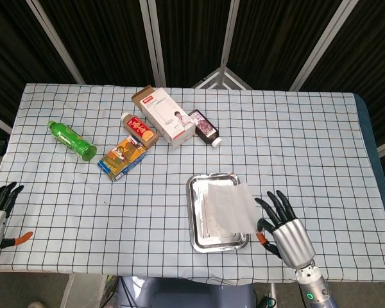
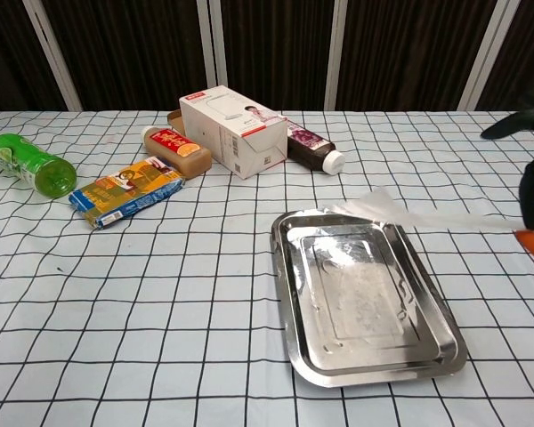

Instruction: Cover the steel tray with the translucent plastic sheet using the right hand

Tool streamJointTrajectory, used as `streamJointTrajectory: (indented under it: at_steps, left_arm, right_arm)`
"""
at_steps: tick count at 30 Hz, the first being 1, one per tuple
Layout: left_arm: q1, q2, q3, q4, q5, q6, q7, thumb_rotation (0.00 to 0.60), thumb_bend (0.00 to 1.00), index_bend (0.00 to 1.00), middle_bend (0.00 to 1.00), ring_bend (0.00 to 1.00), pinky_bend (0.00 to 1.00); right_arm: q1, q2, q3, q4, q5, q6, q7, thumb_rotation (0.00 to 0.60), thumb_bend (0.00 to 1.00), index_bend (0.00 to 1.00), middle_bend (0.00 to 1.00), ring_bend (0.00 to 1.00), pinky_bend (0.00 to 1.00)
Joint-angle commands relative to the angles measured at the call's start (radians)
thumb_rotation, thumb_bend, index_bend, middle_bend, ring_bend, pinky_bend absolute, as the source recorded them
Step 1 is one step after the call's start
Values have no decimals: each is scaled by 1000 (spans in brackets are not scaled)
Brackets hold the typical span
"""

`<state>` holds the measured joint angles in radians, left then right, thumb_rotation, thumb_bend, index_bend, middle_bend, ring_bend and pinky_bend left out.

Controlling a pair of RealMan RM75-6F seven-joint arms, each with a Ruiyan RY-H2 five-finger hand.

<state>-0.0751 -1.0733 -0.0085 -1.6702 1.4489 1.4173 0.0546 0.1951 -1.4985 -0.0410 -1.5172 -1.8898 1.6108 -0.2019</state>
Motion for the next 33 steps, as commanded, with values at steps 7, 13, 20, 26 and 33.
streamJointTrajectory:
  at_steps: [7,13,20,26,33]
  left_arm:
    - [-2,1,0,3,-1,-4,-4,600,0,0,0,0,0]
    - [-3,0,0,5,2,-5,-2,600,0,0,0,0,0]
    - [-3,1,-1,6,-2,-6,-9,600,0,0,0,0,0]
    - [-5,2,-1,8,-1,-8,-11,600,0,0,0,0,0]
    - [-4,2,-1,8,-2,-5,-11,600,0,0,0,0,0]
  right_arm:
    - [2,-89,-43,71,48,-145,-75,600,495,667,213,0,0]
    - [8,-116,-29,73,69,-167,-88,600,495,667,213,0,0]
    - [20,-142,-11,63,87,-189,-117,600,495,667,213,0,0]
    - [20,-159,-1,55,113,-205,-148,600,496,667,213,0,0]
    - [31,-170,18,66,151,-235,-151,600,495,667,213,0,0]
